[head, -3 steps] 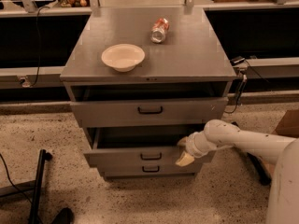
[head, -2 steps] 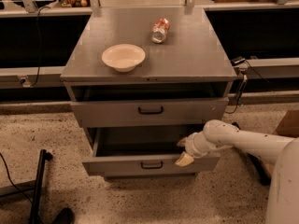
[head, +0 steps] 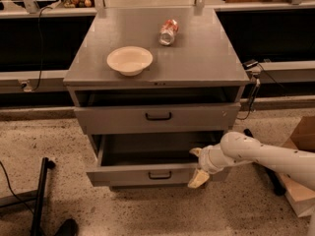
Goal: Open middle drawer
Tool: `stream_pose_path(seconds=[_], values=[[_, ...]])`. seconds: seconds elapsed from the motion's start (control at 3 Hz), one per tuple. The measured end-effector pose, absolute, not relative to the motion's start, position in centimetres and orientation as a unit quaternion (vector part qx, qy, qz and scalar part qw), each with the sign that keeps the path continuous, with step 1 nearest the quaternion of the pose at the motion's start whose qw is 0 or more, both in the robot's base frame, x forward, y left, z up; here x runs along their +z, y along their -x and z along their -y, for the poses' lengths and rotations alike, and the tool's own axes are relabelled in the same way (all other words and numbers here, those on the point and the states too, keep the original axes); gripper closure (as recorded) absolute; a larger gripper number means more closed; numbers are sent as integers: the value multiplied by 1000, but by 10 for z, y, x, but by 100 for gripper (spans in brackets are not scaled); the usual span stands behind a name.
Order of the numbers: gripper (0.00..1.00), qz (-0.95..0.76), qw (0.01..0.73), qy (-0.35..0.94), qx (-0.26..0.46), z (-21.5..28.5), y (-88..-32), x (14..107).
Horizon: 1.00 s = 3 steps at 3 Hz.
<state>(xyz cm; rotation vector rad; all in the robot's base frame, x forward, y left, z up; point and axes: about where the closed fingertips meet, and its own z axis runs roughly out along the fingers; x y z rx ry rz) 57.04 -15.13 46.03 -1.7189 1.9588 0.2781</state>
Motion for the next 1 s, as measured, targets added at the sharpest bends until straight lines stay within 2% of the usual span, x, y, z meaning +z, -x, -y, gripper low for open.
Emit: stream_pose_path(seconds=[0.33, 0.67, 1.0], values=[[0, -722, 257, 634, 104, 150, -570, 459], [0, -725, 233, 641, 99, 150, -572, 449], [18, -724, 202, 650, 107, 150, -569, 432]])
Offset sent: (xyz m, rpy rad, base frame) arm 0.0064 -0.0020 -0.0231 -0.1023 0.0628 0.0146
